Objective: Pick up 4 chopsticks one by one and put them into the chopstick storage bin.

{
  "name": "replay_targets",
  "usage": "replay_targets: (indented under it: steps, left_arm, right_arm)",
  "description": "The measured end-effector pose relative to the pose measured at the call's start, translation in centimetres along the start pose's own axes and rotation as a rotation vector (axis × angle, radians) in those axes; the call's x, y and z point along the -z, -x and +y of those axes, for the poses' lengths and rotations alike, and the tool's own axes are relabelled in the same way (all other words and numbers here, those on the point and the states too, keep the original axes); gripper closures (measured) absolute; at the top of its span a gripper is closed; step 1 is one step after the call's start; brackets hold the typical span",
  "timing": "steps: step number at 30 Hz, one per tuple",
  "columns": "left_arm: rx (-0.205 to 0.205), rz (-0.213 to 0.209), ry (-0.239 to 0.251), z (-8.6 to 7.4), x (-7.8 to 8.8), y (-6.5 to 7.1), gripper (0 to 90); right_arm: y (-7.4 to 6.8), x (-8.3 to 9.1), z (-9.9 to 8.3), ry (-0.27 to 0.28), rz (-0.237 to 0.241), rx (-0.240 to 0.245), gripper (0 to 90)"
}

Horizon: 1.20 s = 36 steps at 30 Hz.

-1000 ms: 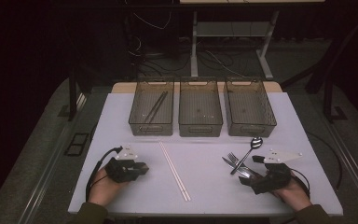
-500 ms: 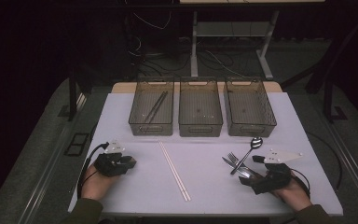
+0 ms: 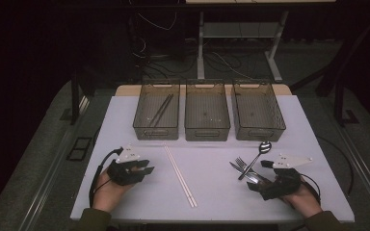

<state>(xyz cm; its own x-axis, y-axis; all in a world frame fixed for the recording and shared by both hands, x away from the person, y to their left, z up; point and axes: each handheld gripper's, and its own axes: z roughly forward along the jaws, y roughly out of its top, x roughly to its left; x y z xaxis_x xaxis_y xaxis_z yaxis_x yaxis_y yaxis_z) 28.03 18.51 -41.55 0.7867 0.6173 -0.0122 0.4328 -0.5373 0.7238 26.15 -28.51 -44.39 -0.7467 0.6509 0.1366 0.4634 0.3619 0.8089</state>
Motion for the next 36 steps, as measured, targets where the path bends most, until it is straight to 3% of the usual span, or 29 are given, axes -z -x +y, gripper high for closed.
replay_targets:
  steps: [3,9,27,36]
  left_arm:
    - [-0.015,-0.072,-0.024,0.5,-0.9,1.1,78.3]
    - [-0.063,-0.17,-0.071,1.3,-2.9,3.5,88.6]
    - [-0.213,-0.301,-0.155,2.4,-5.9,7.7,89.2]
    - [-0.218,-0.314,-0.148,2.7,-6.5,8.2,89.2]
  right_arm:
    - [0.0,0.0,0.0,-0.001,0.0,0.001,1.4]
    - [0.0,0.0,0.0,-0.001,0.0,-0.001,1.4]
    - [0.0,0.0,0.0,0.0,0.0,-0.001,1.5]
    - [0.0,0.0,0.0,-0.001,0.001,-0.002,1.5]
